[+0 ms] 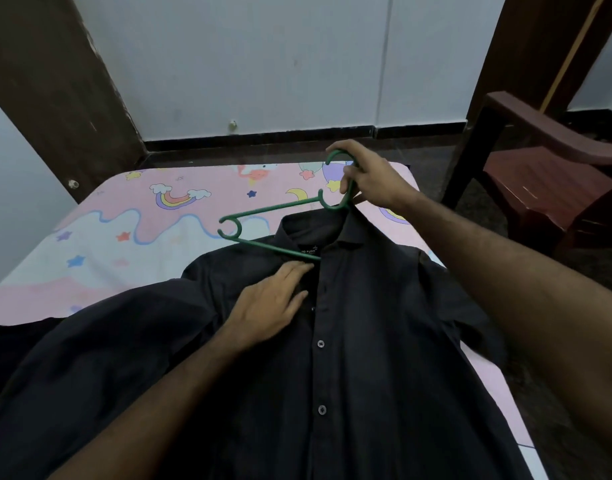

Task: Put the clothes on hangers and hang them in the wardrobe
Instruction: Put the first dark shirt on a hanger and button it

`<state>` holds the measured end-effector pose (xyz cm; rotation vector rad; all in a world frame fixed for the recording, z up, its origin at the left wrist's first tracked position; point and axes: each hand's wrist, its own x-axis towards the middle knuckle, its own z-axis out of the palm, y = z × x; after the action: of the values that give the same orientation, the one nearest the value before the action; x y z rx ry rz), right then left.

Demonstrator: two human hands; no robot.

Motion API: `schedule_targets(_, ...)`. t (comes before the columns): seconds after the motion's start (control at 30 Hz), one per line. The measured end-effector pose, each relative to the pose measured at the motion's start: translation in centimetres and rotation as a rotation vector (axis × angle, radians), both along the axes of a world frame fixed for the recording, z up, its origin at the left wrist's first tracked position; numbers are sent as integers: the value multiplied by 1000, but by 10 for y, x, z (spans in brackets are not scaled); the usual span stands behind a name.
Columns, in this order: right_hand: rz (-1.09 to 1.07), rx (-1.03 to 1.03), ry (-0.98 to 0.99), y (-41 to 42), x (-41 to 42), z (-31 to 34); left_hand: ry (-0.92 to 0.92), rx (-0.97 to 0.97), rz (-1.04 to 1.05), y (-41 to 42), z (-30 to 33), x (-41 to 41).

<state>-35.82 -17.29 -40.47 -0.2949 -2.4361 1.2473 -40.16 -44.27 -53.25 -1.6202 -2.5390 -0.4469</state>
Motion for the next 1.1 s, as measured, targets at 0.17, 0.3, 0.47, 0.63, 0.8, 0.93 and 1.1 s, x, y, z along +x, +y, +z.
schedule_targets(0.17, -27, -45, 47, -3, 11, 5, 331, -121, -39, 5, -2, -33)
schedule_targets(0.3, -67, -152, 114, 8, 19, 4, 421, -146, -98, 8, 7, -38)
schedule_targets(0.47, -53, -32, 94, -3, 21, 5, -4, 82, 72, 19, 24, -46)
schedule_targets(0.63, -8, 55, 161, -13, 24, 8, -843, 452, 438, 4, 17, -60)
schedule_targets(0.8, -30, 235, 194, -28, 33, 14, -1096, 778, 457, -6, 22, -63)
schedule_targets(0.93, -3, 367, 198, -36, 38, 23, -799, 625, 343, -18, 19, -65)
schedule_targets(1.1, 1, 620, 71, -35, 39, 14, -233, 385, 232, -43, 22, -73)
